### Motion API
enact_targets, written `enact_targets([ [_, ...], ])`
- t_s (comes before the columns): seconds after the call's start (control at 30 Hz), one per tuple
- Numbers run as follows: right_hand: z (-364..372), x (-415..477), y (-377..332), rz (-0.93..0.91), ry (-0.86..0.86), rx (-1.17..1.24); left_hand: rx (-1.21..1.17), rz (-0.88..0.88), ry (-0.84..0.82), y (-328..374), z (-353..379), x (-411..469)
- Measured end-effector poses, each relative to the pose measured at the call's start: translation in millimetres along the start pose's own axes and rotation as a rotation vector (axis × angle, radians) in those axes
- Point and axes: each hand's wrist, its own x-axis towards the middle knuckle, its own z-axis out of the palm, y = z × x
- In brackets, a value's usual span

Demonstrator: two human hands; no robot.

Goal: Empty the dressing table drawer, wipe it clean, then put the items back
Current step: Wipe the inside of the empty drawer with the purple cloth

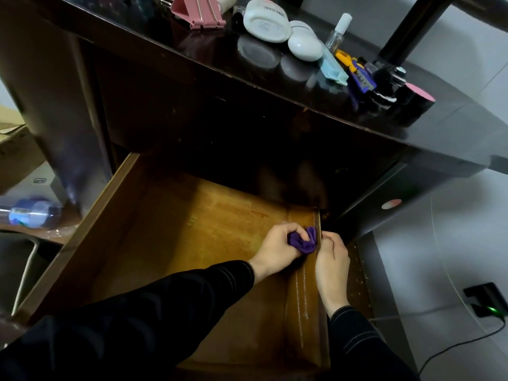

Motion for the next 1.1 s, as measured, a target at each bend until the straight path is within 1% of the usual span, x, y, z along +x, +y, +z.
enact_targets([
  [0.13, 0.1, 2.6, 3.7, 0.017, 0.008, -0.012, 0.138, -0.079, -0.087, -18.9, -5.3, -8.9],
  [0.23, -0.1, 2.3, 4.8, 0.016, 0.009, -0.016, 0.099, -0.132, -0.126, -15.4, -9.0, -7.3],
  [0.33, -0.5, 1.8, 3.7, 0.005, 0.012, 0.001, 0.018, -0.070, -0.093, -2.7, -5.9, -1.3],
  [0.4, 0.2, 2.1, 4.2, 0.001, 0.012, -0.002, 0.032, -0.021, -0.063, -3.9, -4.4, -2.6],
  [0.47, 0.7, 3.1, 5.7, 0.016, 0.014, -0.013, 0.088, -0.033, -0.073, -14.0, -5.0, -7.4],
  [0.53, 0.2, 3.5, 6.9, 0.028, 0.014, -0.028, 0.134, -0.088, -0.116, -22.6, -6.4, -10.7],
  [0.6, -0.4, 3.5, 7.2, 0.028, 0.015, -0.033, 0.119, -0.118, -0.161, -20.9, -9.1, -8.6],
  [0.7, 0.0, 2.9, 5.7, 0.021, 0.011, -0.015, 0.044, -0.059, -0.179, -5.9, -11.6, -1.4],
  [0.8, 0.5, 2.2, 4.7, 0.010, 0.017, -0.015, 0.059, 0.033, -0.123, -2.7, -7.0, -4.2],
  [0.87, 0.6, 2.2, 5.0, 0.019, 0.020, -0.026, 0.110, 0.026, -0.101, -12.5, -4.6, -11.7],
  [1.0, 0.1, 2.3, 3.8, 0.033, 0.016, -0.052, 0.264, -0.003, -0.175, -27.8, -6.6, -21.2],
  [1.1, -0.4, 0.7, 2.3, 0.034, 0.010, -0.049, 0.175, -0.003, -0.158, -14.9, -8.5, -14.7],
])
